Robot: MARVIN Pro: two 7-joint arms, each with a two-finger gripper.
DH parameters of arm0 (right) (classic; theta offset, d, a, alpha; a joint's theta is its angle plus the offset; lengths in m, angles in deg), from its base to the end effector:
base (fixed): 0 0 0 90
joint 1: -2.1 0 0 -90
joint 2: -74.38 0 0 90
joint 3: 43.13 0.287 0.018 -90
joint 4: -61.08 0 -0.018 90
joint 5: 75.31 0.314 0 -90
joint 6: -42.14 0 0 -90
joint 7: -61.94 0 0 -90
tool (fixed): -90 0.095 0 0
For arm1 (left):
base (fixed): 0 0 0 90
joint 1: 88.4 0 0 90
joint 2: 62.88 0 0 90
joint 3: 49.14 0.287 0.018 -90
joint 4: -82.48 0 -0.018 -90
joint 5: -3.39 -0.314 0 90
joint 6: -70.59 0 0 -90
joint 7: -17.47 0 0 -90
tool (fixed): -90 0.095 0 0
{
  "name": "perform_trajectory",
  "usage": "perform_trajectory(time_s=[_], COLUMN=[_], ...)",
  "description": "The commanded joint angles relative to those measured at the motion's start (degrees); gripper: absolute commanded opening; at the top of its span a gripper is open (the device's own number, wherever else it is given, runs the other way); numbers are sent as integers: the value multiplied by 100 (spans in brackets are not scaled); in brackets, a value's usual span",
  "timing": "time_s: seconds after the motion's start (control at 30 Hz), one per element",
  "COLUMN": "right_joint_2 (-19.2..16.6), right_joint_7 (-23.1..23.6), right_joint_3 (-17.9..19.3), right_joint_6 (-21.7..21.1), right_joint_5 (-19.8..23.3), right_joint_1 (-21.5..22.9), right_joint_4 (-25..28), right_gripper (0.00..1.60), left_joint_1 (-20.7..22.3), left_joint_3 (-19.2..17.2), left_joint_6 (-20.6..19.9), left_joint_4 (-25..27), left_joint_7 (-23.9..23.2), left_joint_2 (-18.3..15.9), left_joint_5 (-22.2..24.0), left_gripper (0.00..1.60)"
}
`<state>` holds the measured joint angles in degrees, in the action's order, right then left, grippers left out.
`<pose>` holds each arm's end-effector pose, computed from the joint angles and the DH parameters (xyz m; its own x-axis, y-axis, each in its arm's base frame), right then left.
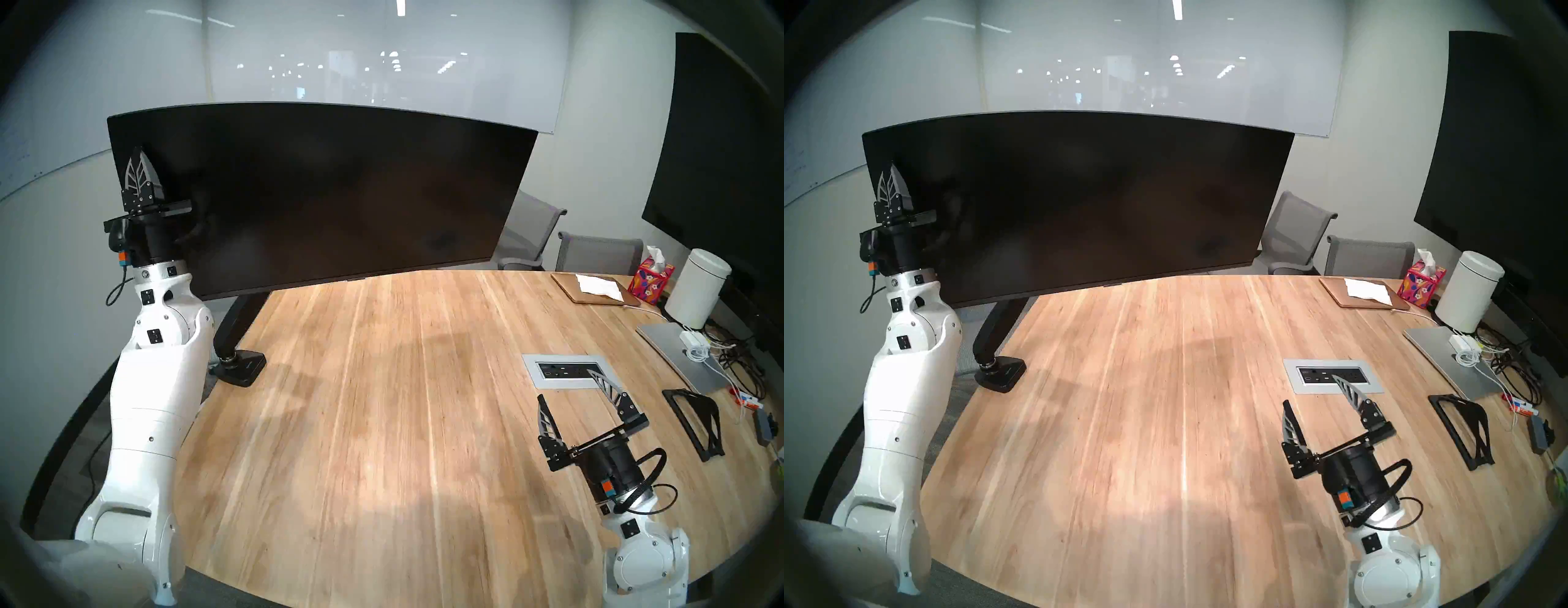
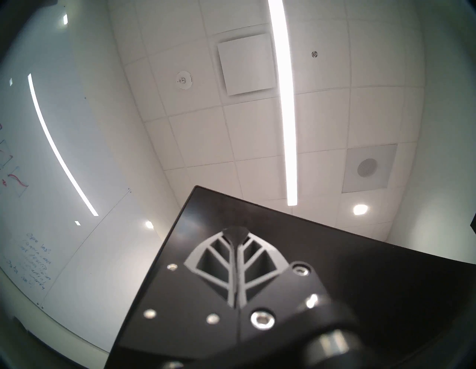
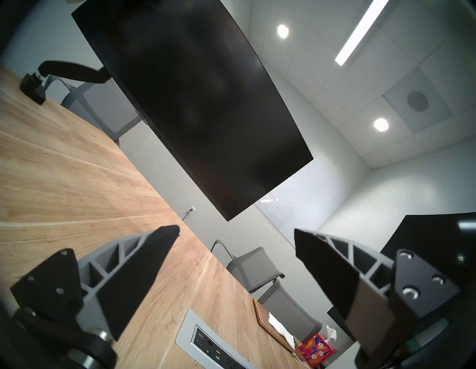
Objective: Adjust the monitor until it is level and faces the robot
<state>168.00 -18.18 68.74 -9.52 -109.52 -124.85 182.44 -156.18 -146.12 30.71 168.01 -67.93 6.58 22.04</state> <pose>0.2207 -0.0787 -0.2570 -0.3455 0.7163 0.6063 -0.0399 -0.6567 0.7531 0.4443 0.1673 -0.0598 -0.9336 -0.1246 0.3358 0.1669 -0.9809 0.1002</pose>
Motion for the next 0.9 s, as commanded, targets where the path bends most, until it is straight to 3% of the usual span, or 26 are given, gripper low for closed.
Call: perform_trajectory(time_s=[0.0, 0.57, 0.87], right_joint_2=[11, 11, 11], right_joint_7=[-15, -16, -15], right_joint_3=[-2, -2, -2], right_joint_6=[6, 6, 6], right_joint_5=[38, 37, 38], right_joint_1=[7, 8, 7], right_joint_4=[122, 121, 122], right_gripper=[160, 160, 160], left_joint_1=[214, 509, 566], left_joint_3=[6, 67, 74], left_joint_6=[34, -22, -264], left_joint_4=[-51, -466, -560], left_joint_7=[-12, -70, -58], left_joint_2=[-30, -76, -66], left_joint_5=[-21, 19, 187], left_gripper=[0, 0, 0])
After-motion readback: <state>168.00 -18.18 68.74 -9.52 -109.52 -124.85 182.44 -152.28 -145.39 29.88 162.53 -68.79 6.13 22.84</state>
